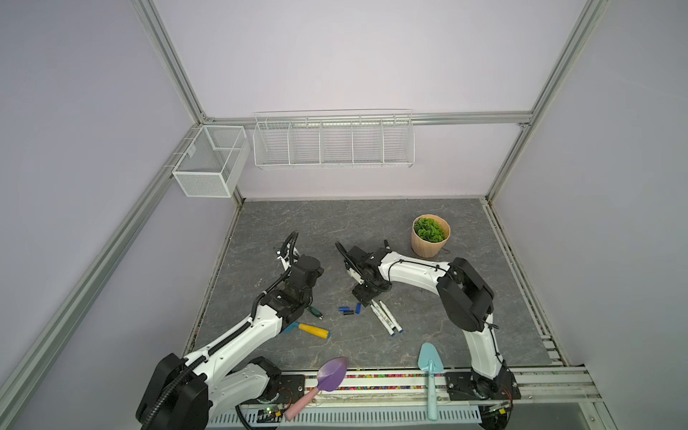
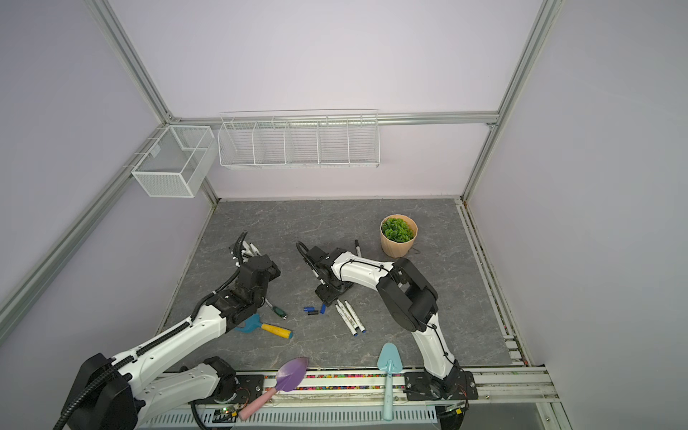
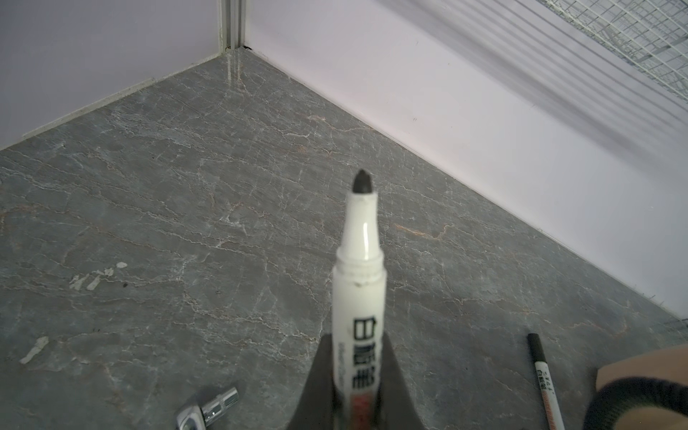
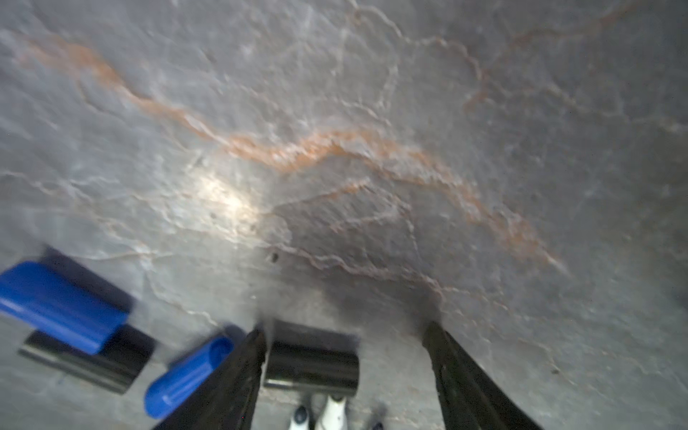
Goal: Insert the pens into the pen caps
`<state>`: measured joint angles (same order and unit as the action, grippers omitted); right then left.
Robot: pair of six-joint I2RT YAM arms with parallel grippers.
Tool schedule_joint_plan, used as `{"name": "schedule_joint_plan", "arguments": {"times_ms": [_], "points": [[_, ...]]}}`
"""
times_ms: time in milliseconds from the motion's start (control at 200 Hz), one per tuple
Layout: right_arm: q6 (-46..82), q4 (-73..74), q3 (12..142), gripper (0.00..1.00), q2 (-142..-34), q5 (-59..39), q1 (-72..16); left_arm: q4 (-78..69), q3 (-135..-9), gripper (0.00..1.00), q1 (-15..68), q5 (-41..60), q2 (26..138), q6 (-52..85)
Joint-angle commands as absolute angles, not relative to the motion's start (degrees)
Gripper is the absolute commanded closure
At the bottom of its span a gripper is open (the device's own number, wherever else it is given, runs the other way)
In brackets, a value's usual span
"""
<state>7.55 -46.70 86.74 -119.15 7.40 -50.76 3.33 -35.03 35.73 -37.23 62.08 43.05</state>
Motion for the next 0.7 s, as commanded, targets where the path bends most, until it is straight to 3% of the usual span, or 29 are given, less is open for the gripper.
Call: {"name": "schedule_joint_plan", "arguments": {"times_ms": [0,385,695], "points": [[7.82,-48.54,83.76,0.27,-116.93,11.96,-50.56,2.59,-34.5,1.0,35.43,-38.11,61.76,44.21],[8.78,-47.45,81.2,0.27,-113.97,14.44,-45.45,2.63,-34.56,1.0,35.43,-37.9,61.87,44.21],[10.73,-41.71,79.3,0.29,-109.66,4.21,-43.13,2.29,-34.45,1.0,35.46,-37.53,62.31,44.3]]}}
